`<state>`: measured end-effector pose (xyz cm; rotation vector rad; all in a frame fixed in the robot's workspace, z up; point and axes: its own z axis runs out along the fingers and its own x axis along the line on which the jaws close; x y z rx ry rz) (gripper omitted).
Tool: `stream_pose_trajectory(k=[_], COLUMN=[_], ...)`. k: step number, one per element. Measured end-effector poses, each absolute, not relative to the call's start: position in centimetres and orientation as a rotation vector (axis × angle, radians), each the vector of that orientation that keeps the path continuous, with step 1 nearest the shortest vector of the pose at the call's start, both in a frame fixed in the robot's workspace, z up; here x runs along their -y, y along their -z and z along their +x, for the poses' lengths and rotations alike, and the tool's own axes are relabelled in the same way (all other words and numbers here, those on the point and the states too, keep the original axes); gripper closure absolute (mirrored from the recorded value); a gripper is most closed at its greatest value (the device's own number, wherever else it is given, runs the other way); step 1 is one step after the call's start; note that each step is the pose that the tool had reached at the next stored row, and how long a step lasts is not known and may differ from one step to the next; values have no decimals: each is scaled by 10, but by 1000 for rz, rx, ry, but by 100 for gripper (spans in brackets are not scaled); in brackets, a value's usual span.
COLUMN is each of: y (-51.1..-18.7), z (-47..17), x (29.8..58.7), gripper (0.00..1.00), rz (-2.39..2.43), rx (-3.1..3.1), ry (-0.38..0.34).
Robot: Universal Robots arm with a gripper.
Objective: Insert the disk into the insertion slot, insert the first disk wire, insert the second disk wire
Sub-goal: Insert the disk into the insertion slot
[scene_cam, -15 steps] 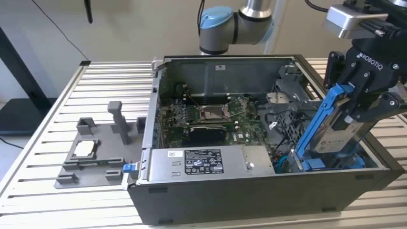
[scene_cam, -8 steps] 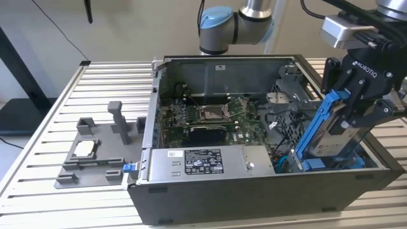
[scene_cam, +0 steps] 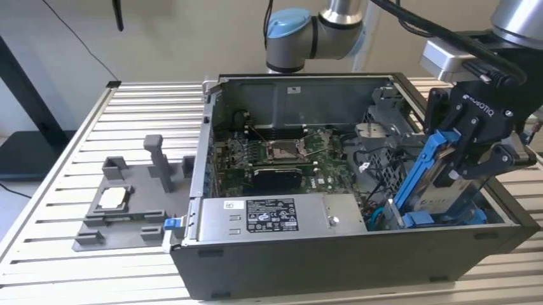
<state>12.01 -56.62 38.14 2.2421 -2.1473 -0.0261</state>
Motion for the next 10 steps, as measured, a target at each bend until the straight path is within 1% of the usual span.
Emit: stream_pose_trajectory(k=[9, 10], y=[-379, -379], z=[120, 120], x=[566, 566], gripper=[66, 60], rz=[2245, 2245], rx=[2145, 2145], ry=[25, 25])
